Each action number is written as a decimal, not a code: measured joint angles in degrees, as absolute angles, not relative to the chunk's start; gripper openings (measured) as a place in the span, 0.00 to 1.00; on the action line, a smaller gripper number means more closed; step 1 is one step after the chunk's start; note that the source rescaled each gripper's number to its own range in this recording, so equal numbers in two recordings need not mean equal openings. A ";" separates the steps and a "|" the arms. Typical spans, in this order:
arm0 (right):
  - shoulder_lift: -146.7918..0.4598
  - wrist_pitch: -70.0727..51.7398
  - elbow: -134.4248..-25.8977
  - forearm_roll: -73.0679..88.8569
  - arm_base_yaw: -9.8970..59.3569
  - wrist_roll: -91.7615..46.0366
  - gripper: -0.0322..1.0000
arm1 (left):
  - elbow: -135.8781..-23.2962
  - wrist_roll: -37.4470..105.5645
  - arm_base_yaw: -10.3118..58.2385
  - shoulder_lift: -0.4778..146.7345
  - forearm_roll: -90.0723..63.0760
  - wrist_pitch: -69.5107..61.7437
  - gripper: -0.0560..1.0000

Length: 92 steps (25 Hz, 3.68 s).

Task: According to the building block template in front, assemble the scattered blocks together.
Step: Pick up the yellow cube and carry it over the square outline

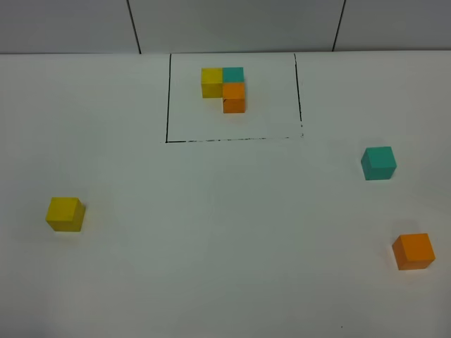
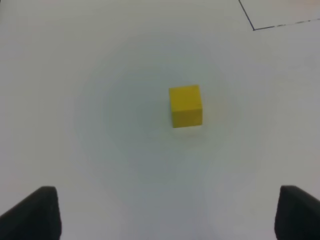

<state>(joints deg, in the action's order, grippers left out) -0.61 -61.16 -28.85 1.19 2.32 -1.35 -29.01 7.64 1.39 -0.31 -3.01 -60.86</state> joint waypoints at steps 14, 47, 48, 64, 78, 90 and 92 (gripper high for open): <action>-0.61 -61.16 -28.85 1.19 2.32 -1.35 0.73 | -29.01 7.64 1.39 -0.31 -2.93 -60.86 0.98; -0.61 -61.16 -28.85 1.19 2.32 -1.35 0.73 | -53.60 -0.67 1.39 84.10 -1.47 -53.69 0.98; -0.61 -61.16 -28.85 1.19 2.32 -1.35 0.73 | -53.60 -0.58 1.43 85.32 -1.87 -52.43 0.98; -0.61 -61.16 -28.85 1.19 2.32 -1.35 0.73 | -53.68 -1.31 3.70 96.84 -3.32 -42.14 0.98; -0.61 -61.16 -28.85 1.19 2.32 -1.35 0.73 | -53.68 -1.31 4.38 99.78 -3.11 -37.73 0.98; -0.61 -61.16 -28.85 1.19 2.32 -1.35 0.73 | -53.68 -2.09 6.54 100.89 -1.78 -35.04 0.98; -0.61 -61.16 -28.85 1.19 2.32 -1.35 0.73 | -53.68 -2.27 6.58 102.21 -1.64 -34.88 0.98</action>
<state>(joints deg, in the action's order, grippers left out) -0.61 -61.16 -28.85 1.19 2.32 -1.35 -53.68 -2.27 6.58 102.21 -1.64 -34.88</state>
